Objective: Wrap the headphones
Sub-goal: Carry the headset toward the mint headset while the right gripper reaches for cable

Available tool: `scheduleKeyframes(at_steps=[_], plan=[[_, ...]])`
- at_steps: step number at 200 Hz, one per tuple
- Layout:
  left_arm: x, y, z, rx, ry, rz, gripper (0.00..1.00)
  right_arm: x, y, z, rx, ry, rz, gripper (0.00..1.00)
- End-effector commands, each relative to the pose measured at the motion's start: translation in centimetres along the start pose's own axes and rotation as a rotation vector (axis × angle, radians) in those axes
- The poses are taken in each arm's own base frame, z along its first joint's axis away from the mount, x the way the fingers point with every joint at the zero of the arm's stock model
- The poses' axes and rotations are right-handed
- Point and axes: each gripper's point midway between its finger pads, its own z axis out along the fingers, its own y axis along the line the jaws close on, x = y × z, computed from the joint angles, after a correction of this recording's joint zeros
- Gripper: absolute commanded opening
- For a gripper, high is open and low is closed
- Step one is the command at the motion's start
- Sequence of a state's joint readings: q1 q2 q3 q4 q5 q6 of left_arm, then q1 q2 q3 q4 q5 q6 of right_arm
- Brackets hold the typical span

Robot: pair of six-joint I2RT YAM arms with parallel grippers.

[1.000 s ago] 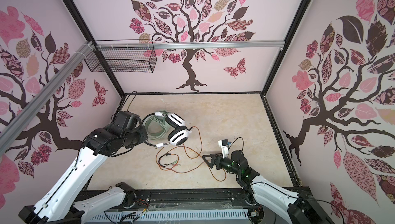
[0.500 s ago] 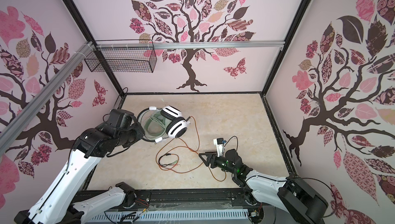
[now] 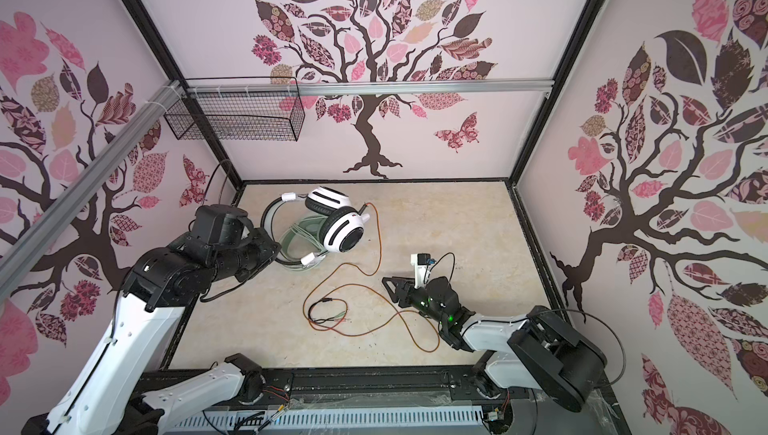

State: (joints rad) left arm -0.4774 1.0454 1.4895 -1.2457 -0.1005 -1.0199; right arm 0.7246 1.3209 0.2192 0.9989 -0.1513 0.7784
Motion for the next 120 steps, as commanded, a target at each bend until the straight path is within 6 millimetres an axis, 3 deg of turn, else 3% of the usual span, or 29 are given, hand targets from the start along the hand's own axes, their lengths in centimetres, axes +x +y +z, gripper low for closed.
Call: scheduleKeyframes(at_steps=[1,59,120], plan=[[-1.7,-3.0,-1.9,0.131,-0.053,-0.045,0.0,-1.6,1.5,1.7,-0.043,-0.051,-0.021,0.5],[-2.1,-2.9,-1.8,0.113,-0.071,-0.04,0.0,-0.8,2.7,4.1,-0.09,-0.048,-0.004,0.5],[-2.4,-3.2,-2.2,0.119,-0.081,-0.033,0.0,-0.1,2.3,3.7,-0.08,-0.039,-0.002,0.5]])
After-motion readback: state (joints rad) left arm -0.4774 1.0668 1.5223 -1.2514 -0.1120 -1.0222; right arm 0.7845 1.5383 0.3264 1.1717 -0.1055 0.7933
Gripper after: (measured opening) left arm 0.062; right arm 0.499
